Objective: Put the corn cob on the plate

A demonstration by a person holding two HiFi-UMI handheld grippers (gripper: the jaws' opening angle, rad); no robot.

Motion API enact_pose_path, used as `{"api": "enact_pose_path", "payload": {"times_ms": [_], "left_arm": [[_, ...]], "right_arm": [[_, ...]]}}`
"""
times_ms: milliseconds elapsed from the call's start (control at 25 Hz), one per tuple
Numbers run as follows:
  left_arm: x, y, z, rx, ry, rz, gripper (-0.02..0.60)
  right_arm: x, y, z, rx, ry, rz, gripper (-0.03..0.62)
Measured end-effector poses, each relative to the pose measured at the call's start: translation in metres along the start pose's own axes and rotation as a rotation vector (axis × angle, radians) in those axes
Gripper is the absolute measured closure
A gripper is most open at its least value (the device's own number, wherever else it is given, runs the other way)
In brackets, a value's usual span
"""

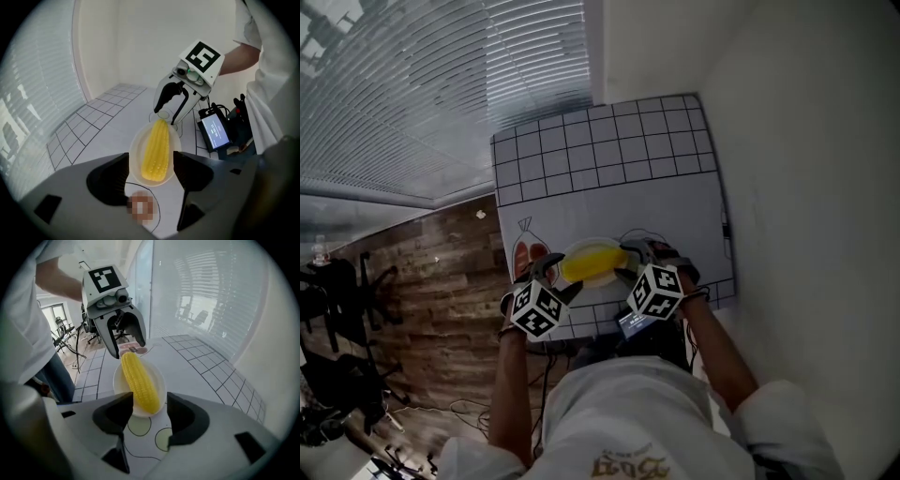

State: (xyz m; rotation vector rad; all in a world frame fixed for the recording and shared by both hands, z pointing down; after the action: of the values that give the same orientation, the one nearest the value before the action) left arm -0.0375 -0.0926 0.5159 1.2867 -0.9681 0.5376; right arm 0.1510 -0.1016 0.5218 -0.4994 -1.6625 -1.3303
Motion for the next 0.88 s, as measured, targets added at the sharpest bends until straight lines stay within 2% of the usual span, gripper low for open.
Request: {"api": "enact_pose_path", "payload": {"times_ms": [160,200,240,280,400,480,560,640,760,880], "left_arm": [[-0.015,-0.002,0.001,-0.084,-0.072,-0.076,0.294],[-0.02,-0.002,0.001,-0.103,-0.083,-0.085,0.358],[-0.024,-0.003,0.0,-0.112,-0.092,-0.095,0.557],[-0.028,-0.004,-0.001,-0.115,-0.102,-0.106,0.575],[-0.034,-0.003,-0.005,-0.113,-0.135,-0.119,0.575],[-0.035,-0.001,-0.008,-0.119,-0.159,-0.122,0.575],[-0.035,0.002,-0.01,-0.157,-0.19,-0.14,0.575],[-0.035,0.005,-0.01,-0.232,-0.22,-0.185,0.575],[-0.035,0.007,-0.01,-0.33,-0.227,-0.257,0.575],[-0.039,0.003,-0.018,-0.318,-0.221,-0.28,0.575]], "right_arm": [[-0.016,0.0,-0.002,0.053,0.045,-0.041,0.386],[-0.022,-0.001,-0.003,0.064,0.074,-0.065,0.462],[-0.029,-0.001,-0.004,0.082,0.1,-0.094,0.588],[-0.035,-0.002,-0.005,0.111,0.119,-0.121,0.588],[-0.048,-0.001,-0.005,0.191,0.163,-0.169,0.588],[-0.052,-0.001,-0.001,0.196,0.194,-0.17,0.588],[-0.054,0.001,0.005,0.194,0.212,-0.174,0.588],[-0.055,0.003,0.011,0.202,0.229,-0.187,0.588],[-0.059,0.001,0.014,0.214,0.265,-0.207,0.588],[-0.071,-0.004,0.019,0.236,0.301,-0.257,0.588]]}}
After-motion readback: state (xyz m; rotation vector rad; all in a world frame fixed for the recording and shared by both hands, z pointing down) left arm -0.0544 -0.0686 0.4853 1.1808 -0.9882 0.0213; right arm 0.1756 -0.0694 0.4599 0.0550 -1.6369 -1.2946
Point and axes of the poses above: the fingertips, and each gripper's own axes: x forward along the fingers, z to its left, y out of its underside, the point moved 10 cm from there along -x, backward along the fingers, and after that the axes turned 7 degrees about x, right-handed, at the moved point
